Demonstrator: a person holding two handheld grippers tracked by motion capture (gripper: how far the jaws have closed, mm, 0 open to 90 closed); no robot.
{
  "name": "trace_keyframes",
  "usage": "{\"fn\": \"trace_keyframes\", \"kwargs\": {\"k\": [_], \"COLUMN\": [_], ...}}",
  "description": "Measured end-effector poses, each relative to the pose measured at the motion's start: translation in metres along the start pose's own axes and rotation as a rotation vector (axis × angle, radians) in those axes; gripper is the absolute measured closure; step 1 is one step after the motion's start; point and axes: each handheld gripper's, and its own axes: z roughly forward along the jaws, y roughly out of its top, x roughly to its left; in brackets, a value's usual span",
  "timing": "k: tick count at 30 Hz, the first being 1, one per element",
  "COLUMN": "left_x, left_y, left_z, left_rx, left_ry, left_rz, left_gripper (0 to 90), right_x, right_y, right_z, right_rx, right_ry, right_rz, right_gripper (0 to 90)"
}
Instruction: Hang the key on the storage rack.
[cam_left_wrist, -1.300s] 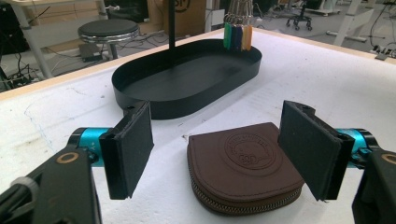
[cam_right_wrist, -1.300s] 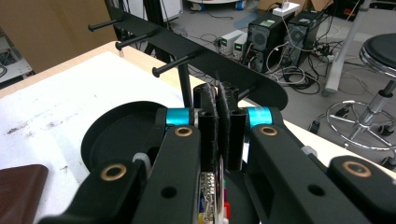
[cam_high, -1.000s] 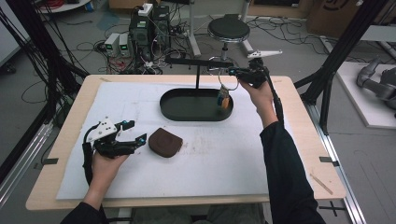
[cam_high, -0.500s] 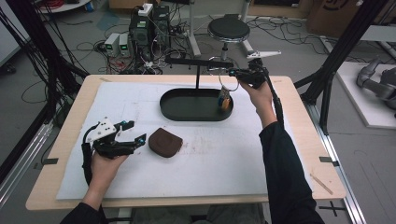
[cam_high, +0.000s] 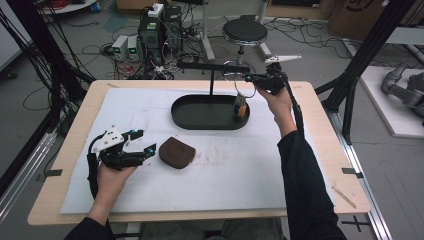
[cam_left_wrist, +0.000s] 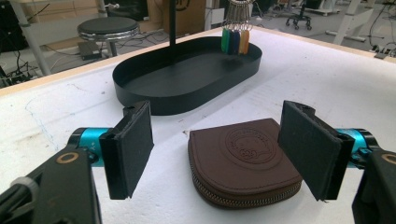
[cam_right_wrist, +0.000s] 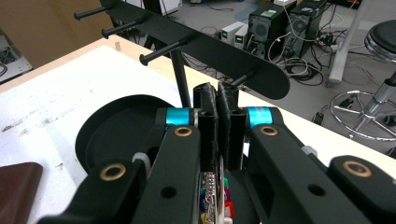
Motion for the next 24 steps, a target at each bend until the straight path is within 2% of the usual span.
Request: {"fn": "trace_keyframes", "kwargs": {"k": [9,12,16,19,21,24], "left_x": [0.001,0.001,0.0,0.0,0.0,0.001], "left_y": [0.0,0.0,0.0,0.0,-0.001,-0.001], "left_z": [-0.001,-0.001,0.0,0.0,0.0,-0.001], "left_rx": [0.0,0.001,0.001,0.003,0.004,0.003], "left_ry": [0.001,0.001,0.001,-0.001,-0.003,-0.001], "left_rz": [0.0,0.0,0.001,0.001,0.001,0.002], "left_gripper": [26.3,26.3,26.3,26.3,26.3,26.3], "right_x": [0.002,0.002,0.001,0.0,0.001,0.004], "right_y": [0.0,0.001,0.001,0.001,0.0,-0.005], "right_z": [0.001,-0.001,-0.007,-0.015,-0.02,-0.031], "right_rx": [0.002,-0.018,-0.017,-0.016,0.003,0.009], "right_ry": [-0.013,-0.03,-0.061,-0.102,-0.143,-0.17], "right_rz": [-0.013,-0.01,-0.026,-0.032,-0.055,-0.084], "right_gripper": [86.8,83.5,77.0,65.7,57.1,51.5]}}
